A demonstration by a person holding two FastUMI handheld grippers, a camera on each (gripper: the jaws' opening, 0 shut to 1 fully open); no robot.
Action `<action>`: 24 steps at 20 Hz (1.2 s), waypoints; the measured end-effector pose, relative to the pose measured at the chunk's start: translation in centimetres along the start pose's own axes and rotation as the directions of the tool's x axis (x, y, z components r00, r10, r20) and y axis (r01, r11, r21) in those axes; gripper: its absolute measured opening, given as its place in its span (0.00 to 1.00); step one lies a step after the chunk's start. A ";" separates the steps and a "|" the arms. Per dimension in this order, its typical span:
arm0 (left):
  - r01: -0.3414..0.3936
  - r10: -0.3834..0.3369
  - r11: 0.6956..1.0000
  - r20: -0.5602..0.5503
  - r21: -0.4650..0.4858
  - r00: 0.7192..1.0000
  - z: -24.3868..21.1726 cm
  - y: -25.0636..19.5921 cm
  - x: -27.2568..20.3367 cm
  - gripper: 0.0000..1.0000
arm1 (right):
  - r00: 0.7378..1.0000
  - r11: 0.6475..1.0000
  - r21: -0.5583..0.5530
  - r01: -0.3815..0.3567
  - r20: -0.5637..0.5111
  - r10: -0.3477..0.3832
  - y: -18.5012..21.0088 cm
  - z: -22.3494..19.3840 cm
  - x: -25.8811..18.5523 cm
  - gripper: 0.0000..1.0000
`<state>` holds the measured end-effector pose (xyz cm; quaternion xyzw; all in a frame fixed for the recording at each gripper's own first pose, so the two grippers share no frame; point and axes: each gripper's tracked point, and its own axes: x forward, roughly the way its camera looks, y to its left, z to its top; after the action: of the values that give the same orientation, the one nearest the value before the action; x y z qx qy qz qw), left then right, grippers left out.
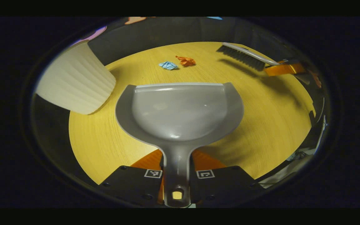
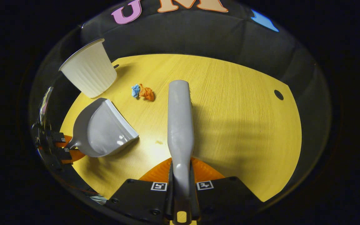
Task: Pick up the small broom and dustpan from the desktop, sweep the trash into the dustpan with the broom, and then empty the trash into the garbage bin.
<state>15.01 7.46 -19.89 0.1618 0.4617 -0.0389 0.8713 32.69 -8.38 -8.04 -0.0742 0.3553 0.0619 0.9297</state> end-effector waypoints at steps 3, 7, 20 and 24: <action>0.042 -0.044 0.995 0.012 0.095 0.999 1.2 2.3 1.1 0.25 | 0.999 0.999 0.006 0.051 0.012 -0.051 0.8 3.4 1.7 0.18; 0.088 -0.089 0.982 0.001 0.168 0.996 2.3 4.7 2.5 0.25 | 0.994 0.993 -0.051 0.110 -0.010 -0.111 1.4 5.6 4.4 0.18; 0.128 -0.123 0.943 -0.035 0.307 0.992 3.4 7.3 3.3 0.25 | 0.994 0.876 -0.481 -0.038 -0.109 -0.016 9.3 6.0 7.6 0.19; 0.126 -0.121 0.945 -0.033 0.303 0.992 3.4 7.3 3.4 0.25 | 0.986 0.806 -0.577 -0.132 -0.158 0.048 10.5 5.0 5.8 0.14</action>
<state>21.24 13.58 -19.11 0.2651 0.4656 -0.1627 0.8285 38.46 3.20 -9.26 -0.3441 0.3847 0.2070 0.8311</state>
